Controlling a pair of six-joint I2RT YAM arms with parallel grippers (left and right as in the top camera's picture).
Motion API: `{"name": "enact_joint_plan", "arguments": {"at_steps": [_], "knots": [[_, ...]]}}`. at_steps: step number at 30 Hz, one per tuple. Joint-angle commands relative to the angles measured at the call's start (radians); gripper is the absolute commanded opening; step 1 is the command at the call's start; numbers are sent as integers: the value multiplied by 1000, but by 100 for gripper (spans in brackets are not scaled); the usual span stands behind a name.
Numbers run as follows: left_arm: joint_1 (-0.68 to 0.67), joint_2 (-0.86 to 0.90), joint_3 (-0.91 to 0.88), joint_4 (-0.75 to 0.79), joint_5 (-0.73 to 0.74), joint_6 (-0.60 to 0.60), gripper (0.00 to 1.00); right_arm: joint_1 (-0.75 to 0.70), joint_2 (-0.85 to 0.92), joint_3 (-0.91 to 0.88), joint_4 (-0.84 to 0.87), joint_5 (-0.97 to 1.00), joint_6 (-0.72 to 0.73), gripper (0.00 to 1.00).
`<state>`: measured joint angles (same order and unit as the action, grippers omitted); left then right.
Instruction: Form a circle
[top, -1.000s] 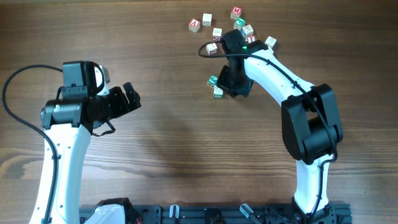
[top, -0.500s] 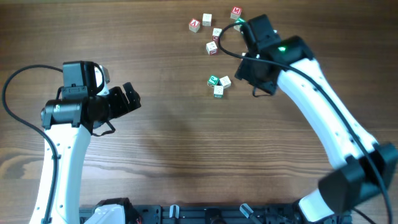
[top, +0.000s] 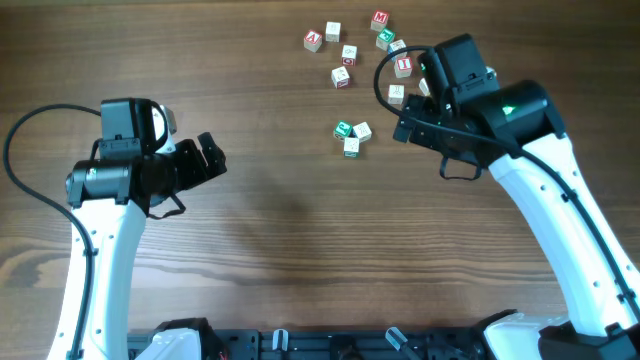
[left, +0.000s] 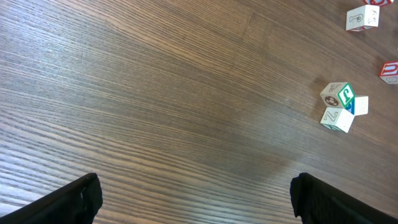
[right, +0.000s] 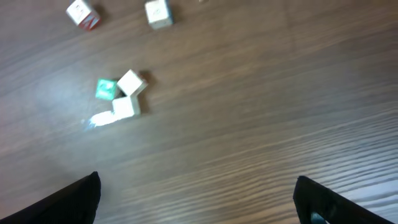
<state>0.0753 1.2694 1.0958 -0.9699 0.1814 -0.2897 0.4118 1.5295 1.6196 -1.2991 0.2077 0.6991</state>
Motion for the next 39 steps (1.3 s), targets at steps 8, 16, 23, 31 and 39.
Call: {"name": "enact_joint_plan", "arguments": {"at_steps": [8, 16, 23, 31, 39], "knots": [[5, -13, -6, 0, 1, 21, 100, -26, -78, -4, 389, -69, -346, 100], [5, -13, -6, 0, 1, 21, 100, -97, -345, -8, 453, -78, -438, 100], [5, -13, -6, 0, 1, 21, 100, -177, -659, -257, 571, -131, -445, 100], [5, -13, -6, 0, 1, 21, 100, -265, -1216, -974, 1085, -270, -444, 100], [5, -13, -6, 0, 1, 21, 100, -356, -1527, -1317, 1289, -345, -433, 100]]}}
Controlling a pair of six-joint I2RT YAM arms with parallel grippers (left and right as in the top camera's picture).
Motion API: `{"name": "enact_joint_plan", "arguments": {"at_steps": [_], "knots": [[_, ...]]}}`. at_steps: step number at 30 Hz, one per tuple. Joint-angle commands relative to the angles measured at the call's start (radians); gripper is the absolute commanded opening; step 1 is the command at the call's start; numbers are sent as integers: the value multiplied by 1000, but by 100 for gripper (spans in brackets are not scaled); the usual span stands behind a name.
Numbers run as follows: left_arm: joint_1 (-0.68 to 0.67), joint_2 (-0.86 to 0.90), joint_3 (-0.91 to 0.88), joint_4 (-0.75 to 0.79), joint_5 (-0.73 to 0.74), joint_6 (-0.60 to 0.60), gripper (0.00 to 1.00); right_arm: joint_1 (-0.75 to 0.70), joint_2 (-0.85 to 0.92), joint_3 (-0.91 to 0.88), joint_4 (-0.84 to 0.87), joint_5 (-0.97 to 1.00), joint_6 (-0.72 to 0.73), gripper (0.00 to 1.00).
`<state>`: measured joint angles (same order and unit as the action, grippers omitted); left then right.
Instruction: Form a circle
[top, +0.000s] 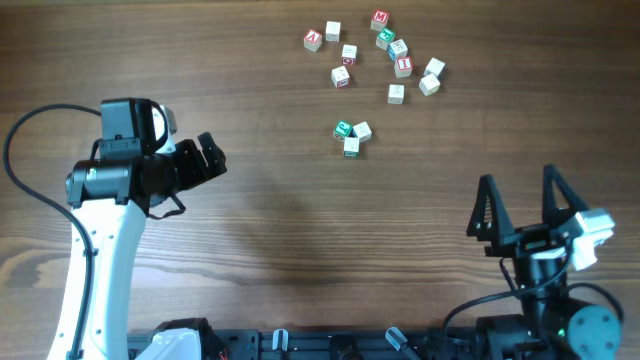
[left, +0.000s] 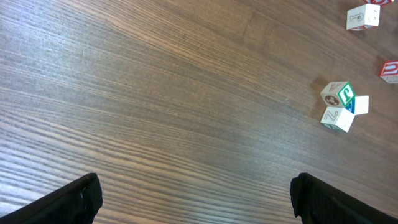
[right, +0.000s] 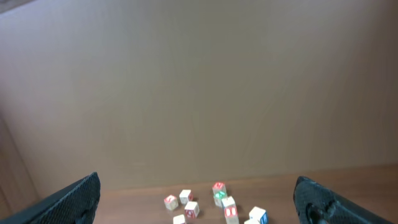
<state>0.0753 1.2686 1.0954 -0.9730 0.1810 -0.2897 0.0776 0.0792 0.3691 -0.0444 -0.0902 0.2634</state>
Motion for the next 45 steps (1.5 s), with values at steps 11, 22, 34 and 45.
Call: {"name": "enact_joint_plan", "arguments": {"at_steps": [11, 22, 34, 45], "knots": [[5, -12, -5, 3, 1, 21, 100, -27, -76, -290, 184, 31, -1, 100], [5, -12, -5, 3, 1, 21, 100, -33, -76, -364, 44, 49, -3, 100], [5, -12, -5, 3, 1, 21, 100, -31, -76, -364, 45, 30, 2, 100], [5, -12, -5, 3, 2, 21, 100, -31, -76, -364, 45, 30, 2, 100]]}}
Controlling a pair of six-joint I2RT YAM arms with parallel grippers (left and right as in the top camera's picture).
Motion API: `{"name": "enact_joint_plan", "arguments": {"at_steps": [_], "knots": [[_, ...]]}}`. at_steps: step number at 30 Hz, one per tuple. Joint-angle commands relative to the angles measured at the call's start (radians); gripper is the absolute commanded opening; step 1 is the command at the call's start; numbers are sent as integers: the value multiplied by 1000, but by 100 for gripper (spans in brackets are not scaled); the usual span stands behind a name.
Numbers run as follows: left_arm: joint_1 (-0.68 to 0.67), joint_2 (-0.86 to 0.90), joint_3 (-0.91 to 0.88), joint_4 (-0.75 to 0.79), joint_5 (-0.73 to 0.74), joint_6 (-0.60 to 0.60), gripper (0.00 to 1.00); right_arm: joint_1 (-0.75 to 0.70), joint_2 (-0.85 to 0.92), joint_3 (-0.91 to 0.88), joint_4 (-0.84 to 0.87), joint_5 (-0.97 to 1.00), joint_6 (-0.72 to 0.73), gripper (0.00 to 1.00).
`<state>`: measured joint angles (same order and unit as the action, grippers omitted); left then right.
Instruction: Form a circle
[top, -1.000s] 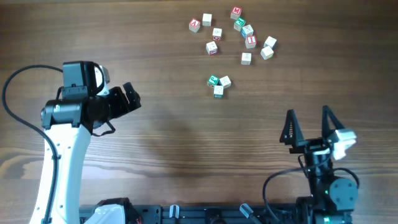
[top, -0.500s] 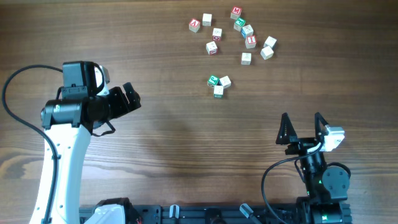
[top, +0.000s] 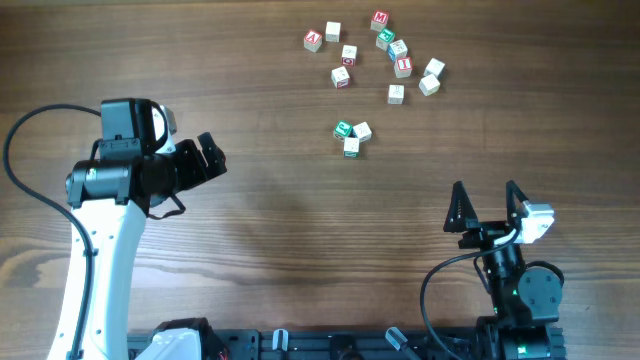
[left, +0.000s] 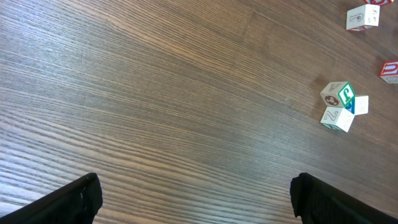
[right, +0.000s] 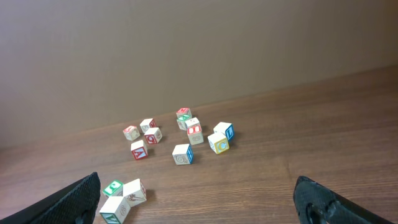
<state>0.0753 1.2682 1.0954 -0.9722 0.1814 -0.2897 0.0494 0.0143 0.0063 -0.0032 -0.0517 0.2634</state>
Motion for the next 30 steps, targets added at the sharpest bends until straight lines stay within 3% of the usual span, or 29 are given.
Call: {"name": "enact_joint_plan", "arguments": {"at_steps": [1, 4, 9, 17, 22, 25, 30], "knots": [[5, -11, -5, 2, 1, 21, 100, -3, -11, -1, 3, -9, 2, 100], [5, -11, -5, 2, 1, 21, 100, -3, -11, -1, 3, -8, 2, 100], [5, -11, -5, 3, -131, 28, 100, -3, -11, -1, 3, -9, 2, 100], [6, -12, -5, 47, -121, 16, 100, -3, -11, -1, 3, -9, 2, 100], [5, -92, -108, 450, 34, 29, 100, -3, -11, -1, 3, -8, 2, 100], [5, -275, -327, 755, 99, 28, 100, -3, -11, -1, 3, -9, 2, 100], [5, -554, -588, 832, 52, 28, 100, -3, -11, -1, 3, -9, 2, 100]]}}
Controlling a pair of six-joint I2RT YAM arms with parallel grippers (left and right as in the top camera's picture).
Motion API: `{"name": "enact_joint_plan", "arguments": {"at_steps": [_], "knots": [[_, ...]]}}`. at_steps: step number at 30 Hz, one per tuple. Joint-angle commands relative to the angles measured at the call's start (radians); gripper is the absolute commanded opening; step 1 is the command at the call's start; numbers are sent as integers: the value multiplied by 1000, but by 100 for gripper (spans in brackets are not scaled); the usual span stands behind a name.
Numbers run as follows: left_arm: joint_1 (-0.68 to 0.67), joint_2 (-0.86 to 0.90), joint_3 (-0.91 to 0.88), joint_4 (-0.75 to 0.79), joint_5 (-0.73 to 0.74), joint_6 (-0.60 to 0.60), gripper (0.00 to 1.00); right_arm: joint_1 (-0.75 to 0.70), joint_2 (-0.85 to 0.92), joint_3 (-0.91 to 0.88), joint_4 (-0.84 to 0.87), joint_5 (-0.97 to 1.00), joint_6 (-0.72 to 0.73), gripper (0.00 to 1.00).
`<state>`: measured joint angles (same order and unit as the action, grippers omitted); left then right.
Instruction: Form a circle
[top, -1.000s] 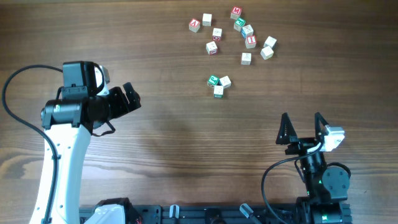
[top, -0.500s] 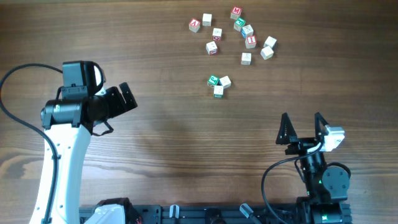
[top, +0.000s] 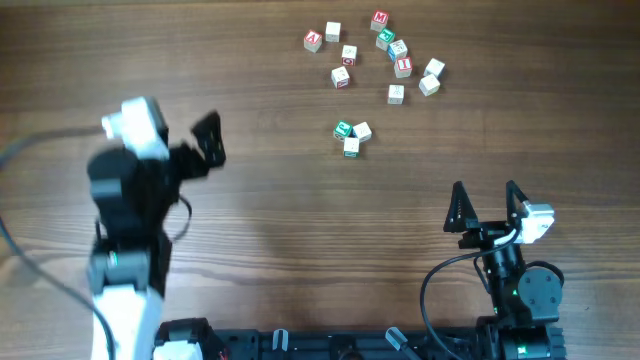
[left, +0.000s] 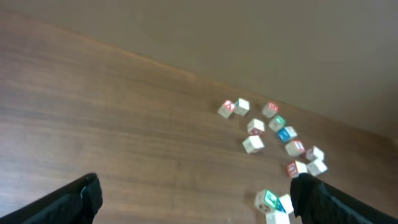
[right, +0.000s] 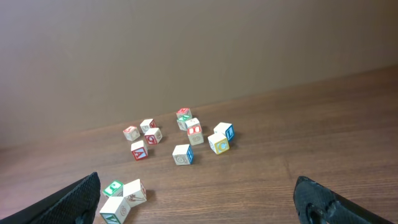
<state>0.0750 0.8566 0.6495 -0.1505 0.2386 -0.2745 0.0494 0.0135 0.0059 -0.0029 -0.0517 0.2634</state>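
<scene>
Several small lettered wooden cubes (top: 375, 55) lie scattered at the far middle-right of the wooden table, in no ring shape. Three more cubes (top: 351, 137) touch each other in a clump nearer the middle. The right wrist view shows this clump (right: 121, 198) low at the left and the scatter (right: 186, 140) beyond it. My left gripper (top: 208, 140) is open and empty at the left, blurred, far from the cubes (left: 273, 134). My right gripper (top: 485, 197) is open and empty at the near right, facing the cubes.
A plain brown wall (right: 199, 50) rises behind the table's far edge. Bare wood (top: 300, 230) stretches between the two arms and the cubes. The black rail of the arm bases (top: 330, 345) runs along the near edge.
My left arm has changed pose and is blurred in the overhead view. Its camera, which looked down at bare wood, now looks across the table at the cubes and wall. Right arm and cubes are unchanged.
My right gripper was open over the scattered cubes at the far right. Then it stood folded back at the near right, its camera on the wall, then tilted down onto the cubes. The left arm held still until now. The cubes kept their places.
</scene>
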Motion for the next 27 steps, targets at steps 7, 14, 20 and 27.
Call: {"name": "enact_joint_plan", "arguments": {"at_steps": [7, 14, 20, 27], "knots": [[-21, -545, -425, 71, -190, 13, 100, -3, -10, -1, 3, -8, 2, 100], [-70, -693, -575, 218, -248, 62, 100, -3, -10, -1, 3, -9, 2, 100], [-163, -852, -644, 238, -263, 141, 100, -3, -10, -1, 3, -8, 2, 100], [-108, -854, -644, 76, -256, 137, 100, -3, -10, -1, 3, -8, 2, 100]]}}
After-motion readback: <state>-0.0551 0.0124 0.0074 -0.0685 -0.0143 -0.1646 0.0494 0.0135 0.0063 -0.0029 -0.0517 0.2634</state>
